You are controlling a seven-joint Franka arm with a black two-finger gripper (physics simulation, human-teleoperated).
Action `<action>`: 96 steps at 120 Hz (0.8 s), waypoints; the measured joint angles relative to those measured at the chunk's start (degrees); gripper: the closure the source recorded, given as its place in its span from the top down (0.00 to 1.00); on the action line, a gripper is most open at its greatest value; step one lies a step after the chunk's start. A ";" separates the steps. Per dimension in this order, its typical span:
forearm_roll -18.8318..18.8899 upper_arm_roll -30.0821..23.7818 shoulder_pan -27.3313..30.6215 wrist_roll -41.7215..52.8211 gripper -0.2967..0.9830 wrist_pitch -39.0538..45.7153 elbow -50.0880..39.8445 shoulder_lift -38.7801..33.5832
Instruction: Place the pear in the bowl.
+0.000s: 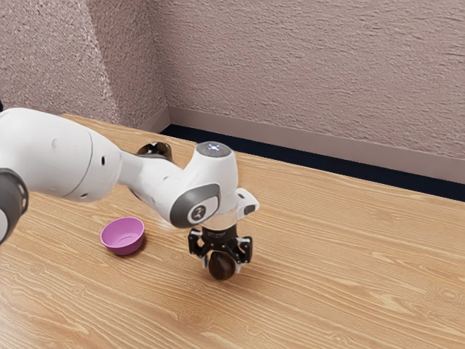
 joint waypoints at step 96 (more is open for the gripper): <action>-0.64 0.16 9.12 -2.89 0.54 0.10 -8.12 -10.09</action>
